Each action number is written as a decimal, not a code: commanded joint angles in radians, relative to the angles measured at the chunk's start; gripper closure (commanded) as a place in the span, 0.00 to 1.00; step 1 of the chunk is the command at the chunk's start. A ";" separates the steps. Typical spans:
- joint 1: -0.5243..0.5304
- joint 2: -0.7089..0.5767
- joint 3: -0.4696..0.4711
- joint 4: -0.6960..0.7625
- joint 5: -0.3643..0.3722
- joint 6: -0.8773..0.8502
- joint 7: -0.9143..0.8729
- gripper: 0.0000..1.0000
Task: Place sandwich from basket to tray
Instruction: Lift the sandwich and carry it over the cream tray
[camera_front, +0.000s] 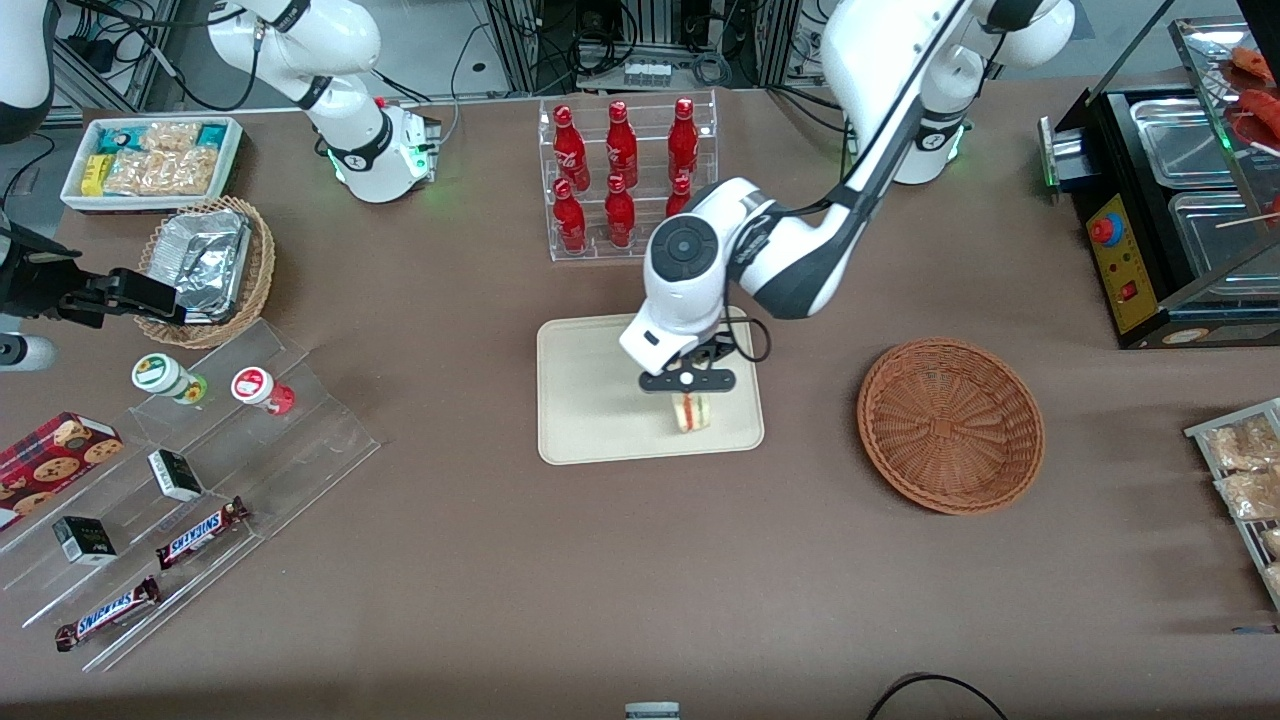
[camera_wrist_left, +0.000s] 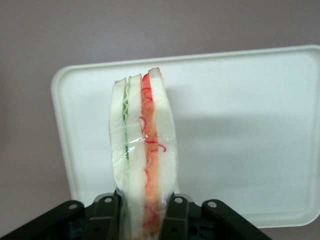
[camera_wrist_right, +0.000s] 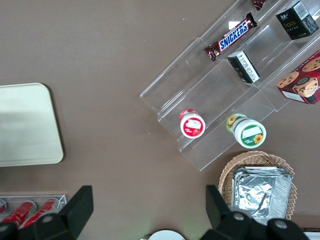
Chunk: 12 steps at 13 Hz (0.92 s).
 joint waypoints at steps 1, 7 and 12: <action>-0.045 0.040 0.016 0.037 0.016 0.031 -0.052 0.71; -0.093 0.105 0.016 0.026 0.052 0.096 -0.076 0.71; -0.104 0.117 0.016 0.022 0.052 0.096 -0.072 0.18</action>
